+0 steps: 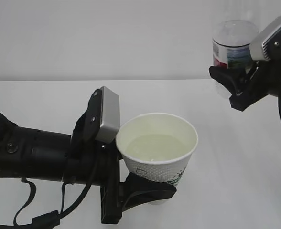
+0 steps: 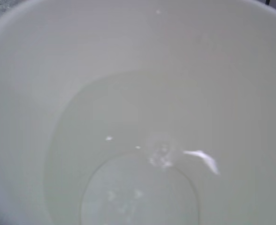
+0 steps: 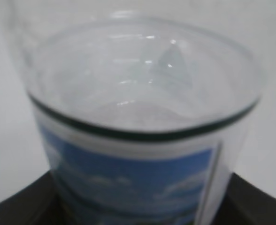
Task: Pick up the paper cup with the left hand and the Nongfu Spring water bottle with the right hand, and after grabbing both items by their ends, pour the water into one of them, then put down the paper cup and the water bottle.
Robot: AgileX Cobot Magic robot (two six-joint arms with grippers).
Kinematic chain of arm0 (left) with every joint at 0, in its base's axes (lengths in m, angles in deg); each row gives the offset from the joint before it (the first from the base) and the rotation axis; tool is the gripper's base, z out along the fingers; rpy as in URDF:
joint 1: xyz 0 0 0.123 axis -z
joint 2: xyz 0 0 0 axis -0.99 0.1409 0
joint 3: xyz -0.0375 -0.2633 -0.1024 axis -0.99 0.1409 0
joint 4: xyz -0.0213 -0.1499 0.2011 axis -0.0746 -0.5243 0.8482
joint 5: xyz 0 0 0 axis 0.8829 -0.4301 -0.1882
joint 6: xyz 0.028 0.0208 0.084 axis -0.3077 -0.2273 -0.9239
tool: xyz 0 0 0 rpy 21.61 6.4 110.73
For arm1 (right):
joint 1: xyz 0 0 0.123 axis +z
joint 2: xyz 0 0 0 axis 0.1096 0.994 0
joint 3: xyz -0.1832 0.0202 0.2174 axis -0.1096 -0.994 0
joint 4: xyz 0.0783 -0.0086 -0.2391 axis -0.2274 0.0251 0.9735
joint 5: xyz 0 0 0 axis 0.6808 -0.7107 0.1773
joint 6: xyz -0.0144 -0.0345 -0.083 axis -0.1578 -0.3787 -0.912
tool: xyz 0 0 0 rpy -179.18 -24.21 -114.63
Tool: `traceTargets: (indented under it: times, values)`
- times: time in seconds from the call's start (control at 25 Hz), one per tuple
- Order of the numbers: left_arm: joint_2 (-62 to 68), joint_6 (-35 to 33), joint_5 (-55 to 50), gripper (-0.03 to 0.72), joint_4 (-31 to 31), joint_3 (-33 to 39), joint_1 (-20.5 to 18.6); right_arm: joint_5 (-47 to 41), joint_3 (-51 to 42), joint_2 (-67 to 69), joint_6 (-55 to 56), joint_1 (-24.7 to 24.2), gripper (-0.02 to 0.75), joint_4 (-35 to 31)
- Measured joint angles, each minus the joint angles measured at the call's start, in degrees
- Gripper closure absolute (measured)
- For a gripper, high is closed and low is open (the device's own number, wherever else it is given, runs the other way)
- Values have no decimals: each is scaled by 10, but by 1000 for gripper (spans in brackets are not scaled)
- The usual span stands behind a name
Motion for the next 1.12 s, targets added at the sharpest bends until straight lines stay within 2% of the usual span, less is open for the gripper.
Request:
traceTargets:
  times: [0.24, 0.52, 0.8, 1.12]
  values:
    - [0, 0, 0, 171, 0, 0, 0, 47, -49, -1, 0, 0, 262, -87]
    - [0, 0, 0, 172, 0, 0, 0, 53, -93, -1, -6, 0, 262, -193]
    - [0, 0, 0, 172, 0, 0, 0, 55, -113, -1, -74, 0, 262, -293]
    - [0, 0, 0, 172, 0, 0, 0, 55, -113, -1, -105, 0, 262, -346]
